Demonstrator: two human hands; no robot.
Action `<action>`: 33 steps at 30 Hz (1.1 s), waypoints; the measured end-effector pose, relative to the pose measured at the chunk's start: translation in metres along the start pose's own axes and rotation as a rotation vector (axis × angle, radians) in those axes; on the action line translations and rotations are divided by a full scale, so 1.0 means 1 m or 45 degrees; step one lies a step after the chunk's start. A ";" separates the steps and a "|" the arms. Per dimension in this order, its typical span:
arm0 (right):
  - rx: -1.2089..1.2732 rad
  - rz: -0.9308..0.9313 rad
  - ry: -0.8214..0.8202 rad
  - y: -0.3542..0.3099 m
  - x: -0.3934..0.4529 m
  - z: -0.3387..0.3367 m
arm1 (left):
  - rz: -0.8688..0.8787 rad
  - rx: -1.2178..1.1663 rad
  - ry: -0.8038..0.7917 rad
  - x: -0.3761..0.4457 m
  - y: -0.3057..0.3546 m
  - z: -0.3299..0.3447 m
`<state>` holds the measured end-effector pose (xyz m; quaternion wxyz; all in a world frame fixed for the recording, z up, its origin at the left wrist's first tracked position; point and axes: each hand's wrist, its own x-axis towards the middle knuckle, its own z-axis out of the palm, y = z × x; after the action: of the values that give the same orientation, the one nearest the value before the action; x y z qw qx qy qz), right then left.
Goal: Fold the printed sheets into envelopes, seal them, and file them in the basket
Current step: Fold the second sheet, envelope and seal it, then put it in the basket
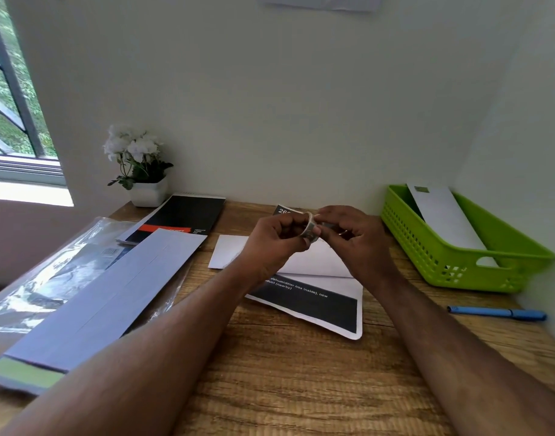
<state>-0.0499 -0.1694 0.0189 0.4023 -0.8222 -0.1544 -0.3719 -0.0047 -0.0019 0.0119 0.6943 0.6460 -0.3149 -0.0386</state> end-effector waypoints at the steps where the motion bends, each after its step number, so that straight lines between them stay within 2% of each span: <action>1: -0.042 -0.020 0.002 -0.001 0.000 0.001 | 0.010 0.023 0.004 0.001 -0.001 0.000; 5: -0.154 -0.071 0.047 0.000 0.000 0.004 | 0.028 0.079 0.042 0.002 -0.003 0.000; 11: -0.129 -0.066 0.046 -0.002 0.000 0.005 | -0.014 0.116 0.056 0.002 -0.006 0.000; 21: -0.410 -0.379 -0.120 -0.006 -0.003 0.007 | -0.127 -0.064 0.171 0.006 -0.001 -0.007; 24: -0.389 -0.370 -0.138 -0.009 -0.003 0.007 | -0.201 -0.225 0.239 0.008 0.002 -0.010; 26: -0.297 -0.261 -0.112 -0.010 -0.004 0.007 | -0.230 -0.243 0.342 0.008 0.006 -0.014; 27: -0.232 -0.177 -0.093 -0.009 -0.004 0.007 | -0.226 -0.143 0.416 0.008 0.007 -0.017; 29: -0.110 -0.013 -0.061 -0.006 -0.004 0.007 | -0.123 0.304 0.496 0.009 0.004 -0.028; 31: 0.001 0.130 -0.042 -0.002 -0.003 0.007 | -0.001 0.778 0.457 0.010 -0.005 -0.040; 33: 0.106 0.250 -0.038 0.001 -0.003 0.006 | 0.013 1.042 0.439 0.012 -0.010 -0.047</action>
<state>-0.0485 -0.1652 0.0137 0.4684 -0.8213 -0.0945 -0.3118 0.0313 0.0320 0.0084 0.4239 0.8632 -0.1869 0.2009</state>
